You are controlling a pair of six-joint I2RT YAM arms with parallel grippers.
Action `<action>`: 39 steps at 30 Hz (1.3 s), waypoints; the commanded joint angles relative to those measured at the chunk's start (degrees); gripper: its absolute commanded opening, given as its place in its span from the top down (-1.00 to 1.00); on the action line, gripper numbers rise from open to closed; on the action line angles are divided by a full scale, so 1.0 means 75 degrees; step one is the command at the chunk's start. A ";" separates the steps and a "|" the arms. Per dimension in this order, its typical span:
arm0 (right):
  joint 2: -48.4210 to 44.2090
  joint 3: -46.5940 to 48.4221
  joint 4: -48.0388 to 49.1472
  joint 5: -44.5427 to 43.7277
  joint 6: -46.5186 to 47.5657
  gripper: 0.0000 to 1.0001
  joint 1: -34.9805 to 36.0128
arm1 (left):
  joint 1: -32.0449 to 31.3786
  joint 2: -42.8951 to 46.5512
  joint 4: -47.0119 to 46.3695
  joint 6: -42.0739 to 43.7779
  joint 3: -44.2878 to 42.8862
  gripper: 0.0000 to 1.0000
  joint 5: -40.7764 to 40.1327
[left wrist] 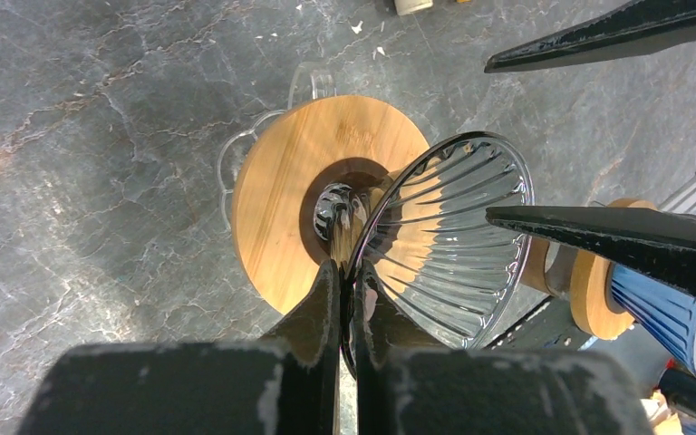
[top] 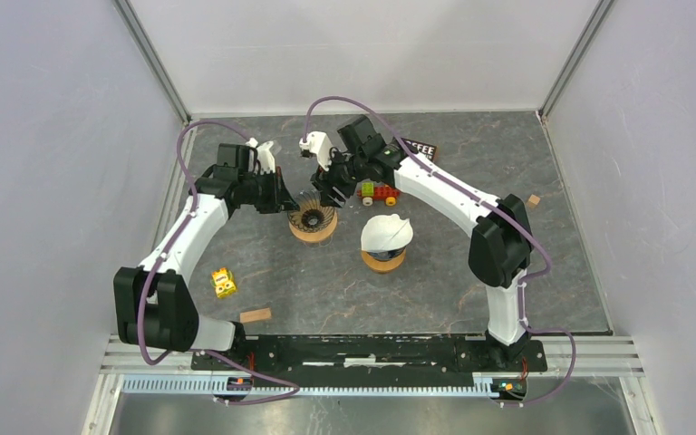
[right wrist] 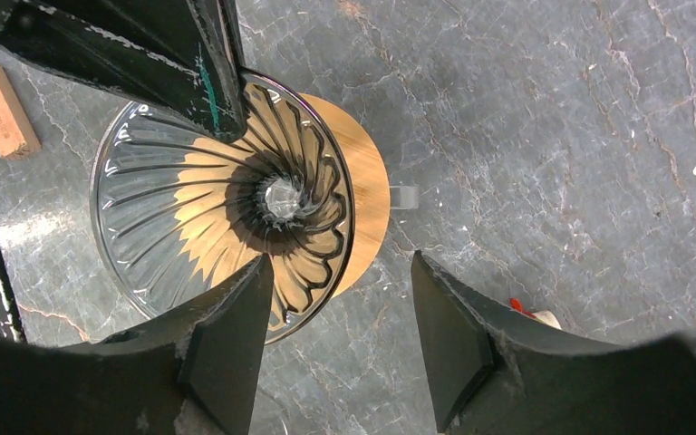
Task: Place the coffee filter in the dripper
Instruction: Place the coffee dripper in the dripper holder.
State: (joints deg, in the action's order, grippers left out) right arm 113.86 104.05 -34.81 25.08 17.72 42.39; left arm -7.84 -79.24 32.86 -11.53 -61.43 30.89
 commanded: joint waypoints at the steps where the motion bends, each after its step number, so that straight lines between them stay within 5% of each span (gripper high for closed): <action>1: 0.0089 0.0424 0.0094 -0.0053 -0.0123 -0.23 0.0042 | 0.0002 -0.0016 -0.0292 -0.0376 -0.0001 0.96 -0.0381; 20: 0.0356 0.0460 -0.0044 -0.0508 -0.0112 -0.14 0.0175 | 0.0082 -0.0296 -0.0489 -0.0777 0.0318 0.96 -0.0192; 39: 0.0702 0.0517 -0.0140 -0.0585 -0.0072 0.60 0.0207 | 0.0096 -0.0548 -0.0138 -0.0618 0.0432 0.96 -0.0677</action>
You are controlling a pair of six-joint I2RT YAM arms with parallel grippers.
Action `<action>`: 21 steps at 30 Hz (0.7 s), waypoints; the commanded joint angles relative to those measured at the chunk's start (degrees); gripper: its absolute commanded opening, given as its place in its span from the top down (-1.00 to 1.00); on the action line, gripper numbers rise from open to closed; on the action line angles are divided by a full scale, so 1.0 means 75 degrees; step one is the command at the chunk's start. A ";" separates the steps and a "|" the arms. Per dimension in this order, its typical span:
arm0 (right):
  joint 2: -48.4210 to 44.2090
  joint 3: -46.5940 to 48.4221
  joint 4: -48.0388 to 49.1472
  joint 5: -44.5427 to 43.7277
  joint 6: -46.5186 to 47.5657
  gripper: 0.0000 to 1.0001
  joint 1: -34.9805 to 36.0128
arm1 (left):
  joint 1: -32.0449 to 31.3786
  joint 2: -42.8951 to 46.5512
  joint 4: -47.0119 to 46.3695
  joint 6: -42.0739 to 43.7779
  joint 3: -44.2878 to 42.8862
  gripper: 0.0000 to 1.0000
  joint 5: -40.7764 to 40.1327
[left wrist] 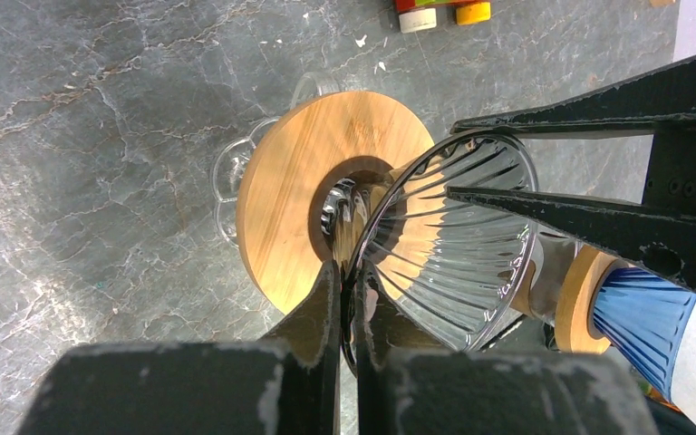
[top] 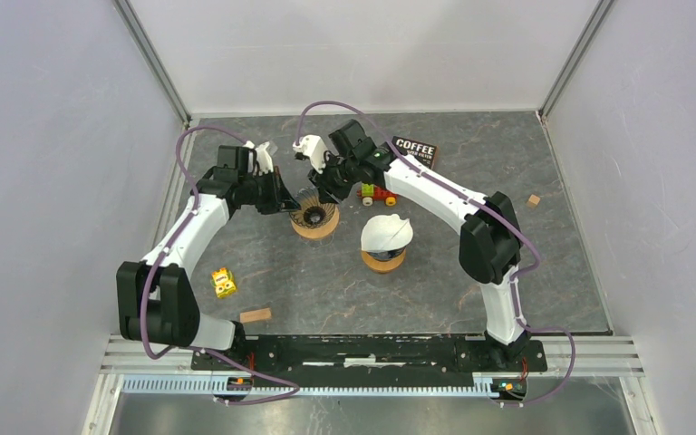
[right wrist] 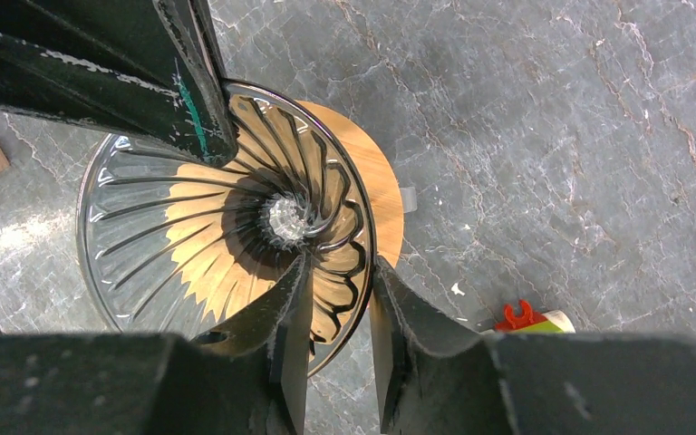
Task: Place the coffee filter in the dripper
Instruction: Place the coffee dripper in the dripper holder.
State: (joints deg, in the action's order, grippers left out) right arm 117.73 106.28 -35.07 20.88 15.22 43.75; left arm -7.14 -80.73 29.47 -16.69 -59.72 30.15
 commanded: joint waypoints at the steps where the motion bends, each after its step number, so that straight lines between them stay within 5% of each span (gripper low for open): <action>1: 0.0207 0.0220 -0.0117 -0.0030 0.0267 0.66 0.0037 | 0.0002 -0.0359 0.0315 0.0080 0.0217 0.95 -0.0589; 8: 0.0314 0.0167 -0.0140 -0.0029 0.0279 0.99 0.0060 | 0.0000 -0.0446 0.0322 0.0094 0.0229 0.95 -0.0667; 21: 0.0690 0.0174 -0.0246 -0.0104 0.0372 1.00 0.0203 | -0.0007 -0.0675 0.0453 0.0098 0.0251 0.96 -0.0672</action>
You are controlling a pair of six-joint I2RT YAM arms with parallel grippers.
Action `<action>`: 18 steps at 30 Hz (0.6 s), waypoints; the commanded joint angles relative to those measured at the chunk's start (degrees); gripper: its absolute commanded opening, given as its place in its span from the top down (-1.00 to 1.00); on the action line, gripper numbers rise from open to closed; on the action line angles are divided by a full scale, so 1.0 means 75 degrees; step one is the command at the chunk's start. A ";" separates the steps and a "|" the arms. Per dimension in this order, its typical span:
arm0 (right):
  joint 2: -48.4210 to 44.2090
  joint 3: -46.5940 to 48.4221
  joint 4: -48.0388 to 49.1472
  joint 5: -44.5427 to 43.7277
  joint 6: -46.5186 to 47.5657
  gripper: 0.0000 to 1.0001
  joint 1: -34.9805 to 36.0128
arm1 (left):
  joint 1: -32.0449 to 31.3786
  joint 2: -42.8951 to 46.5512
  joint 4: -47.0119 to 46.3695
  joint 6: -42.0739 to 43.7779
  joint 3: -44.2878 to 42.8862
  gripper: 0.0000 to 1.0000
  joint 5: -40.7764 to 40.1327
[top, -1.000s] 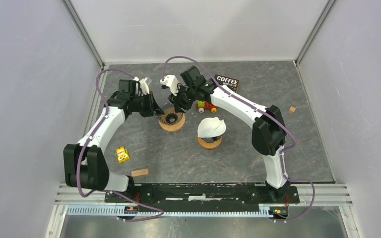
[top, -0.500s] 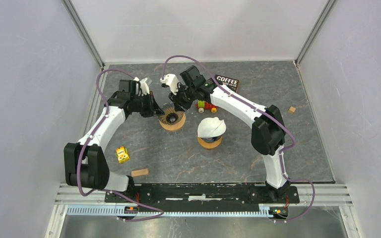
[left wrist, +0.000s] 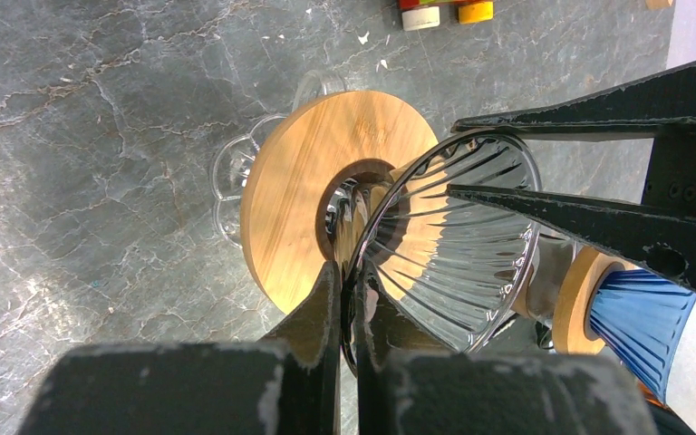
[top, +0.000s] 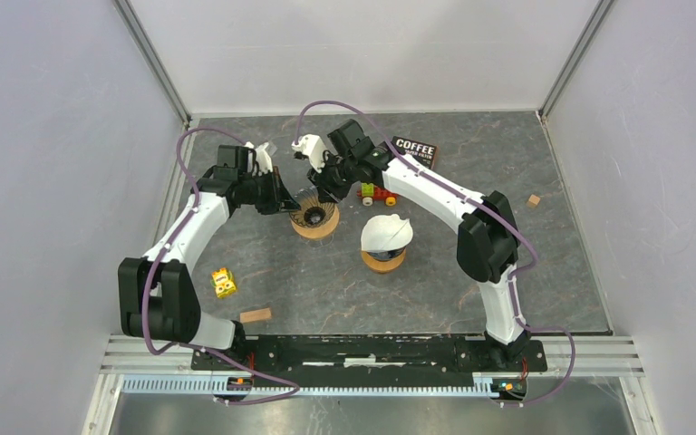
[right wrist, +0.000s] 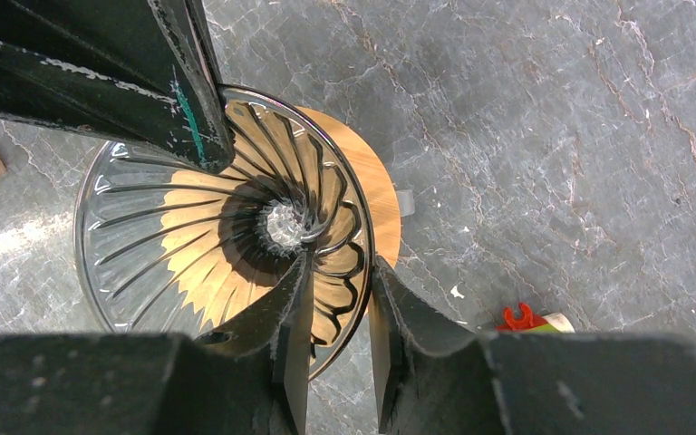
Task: Place the coffee filter in the dripper
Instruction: Place the coffee dripper in the dripper holder.
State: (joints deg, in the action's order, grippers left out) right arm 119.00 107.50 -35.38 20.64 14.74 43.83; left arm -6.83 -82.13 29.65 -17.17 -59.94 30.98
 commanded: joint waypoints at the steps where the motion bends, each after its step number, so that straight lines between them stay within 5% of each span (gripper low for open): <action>1: 0.0535 -0.0002 -0.0205 -0.0078 0.0437 1.00 0.0199 | -0.0050 -0.0488 0.0427 0.0171 0.0281 0.96 -0.0795; 18: -0.0031 -0.1138 0.0489 -0.0387 0.0564 1.00 0.0390 | -0.0289 -0.0324 0.0197 0.0447 0.0503 0.95 -0.1127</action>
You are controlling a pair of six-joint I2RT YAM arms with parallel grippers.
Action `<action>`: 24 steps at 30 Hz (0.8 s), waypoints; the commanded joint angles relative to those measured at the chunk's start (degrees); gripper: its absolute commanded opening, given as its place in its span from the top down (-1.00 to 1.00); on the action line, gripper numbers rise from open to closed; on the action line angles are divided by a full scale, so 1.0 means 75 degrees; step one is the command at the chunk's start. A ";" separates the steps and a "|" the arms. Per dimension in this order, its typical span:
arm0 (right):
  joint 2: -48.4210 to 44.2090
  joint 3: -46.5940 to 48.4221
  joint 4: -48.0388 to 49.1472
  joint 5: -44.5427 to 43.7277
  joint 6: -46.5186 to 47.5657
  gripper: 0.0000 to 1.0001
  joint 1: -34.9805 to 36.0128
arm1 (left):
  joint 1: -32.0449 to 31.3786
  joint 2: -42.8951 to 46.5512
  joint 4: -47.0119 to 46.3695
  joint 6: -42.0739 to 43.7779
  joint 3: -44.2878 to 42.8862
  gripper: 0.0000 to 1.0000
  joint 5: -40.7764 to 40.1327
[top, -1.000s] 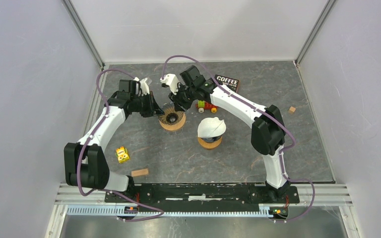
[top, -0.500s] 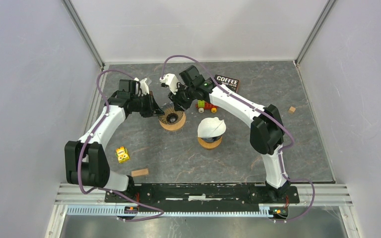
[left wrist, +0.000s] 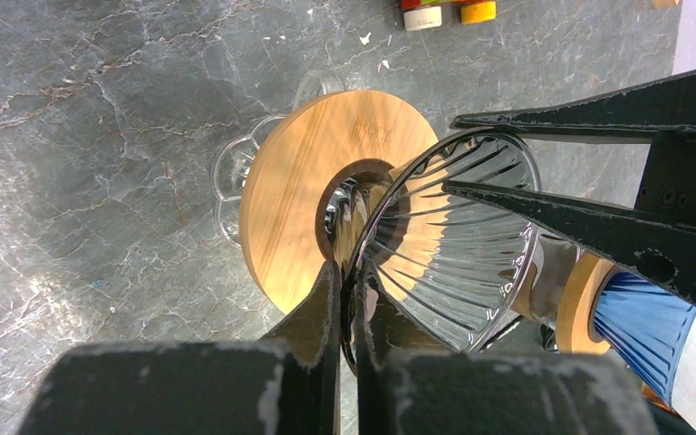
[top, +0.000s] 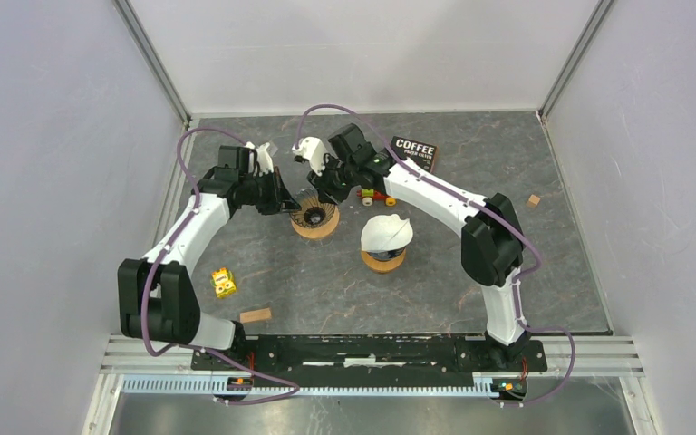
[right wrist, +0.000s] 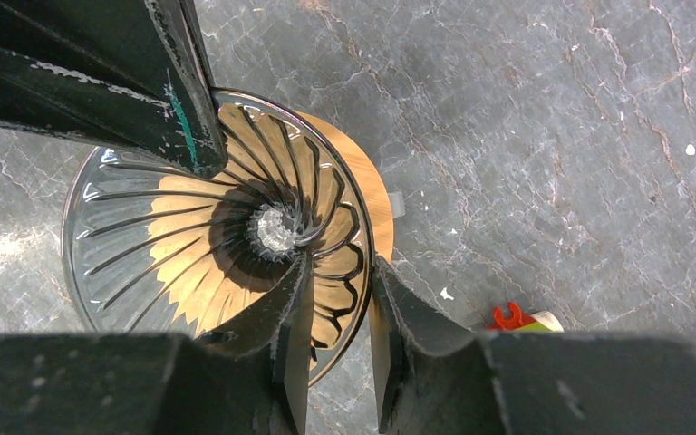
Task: Place the coffee filter in the dripper
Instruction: Place the coffee dripper in the dripper holder.
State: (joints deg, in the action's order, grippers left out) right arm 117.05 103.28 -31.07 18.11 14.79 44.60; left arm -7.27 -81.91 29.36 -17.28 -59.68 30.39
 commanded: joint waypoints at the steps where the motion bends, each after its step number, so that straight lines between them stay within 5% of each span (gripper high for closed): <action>1: 0.0203 -0.0613 -0.0048 -0.0069 0.0569 1.00 0.0299 | -0.0254 -0.0342 0.0211 0.0475 0.0490 0.95 -0.1084; 24: 0.0520 -0.0441 -0.0167 -0.0140 0.0664 1.00 0.0387 | -0.0396 -0.0389 -0.0117 0.0534 0.0864 0.95 -0.1321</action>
State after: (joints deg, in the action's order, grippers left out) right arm 116.20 101.38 -28.93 16.21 15.00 45.17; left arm -8.01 -80.95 27.16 -17.30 -58.08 28.91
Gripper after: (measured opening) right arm 0.308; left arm 0.062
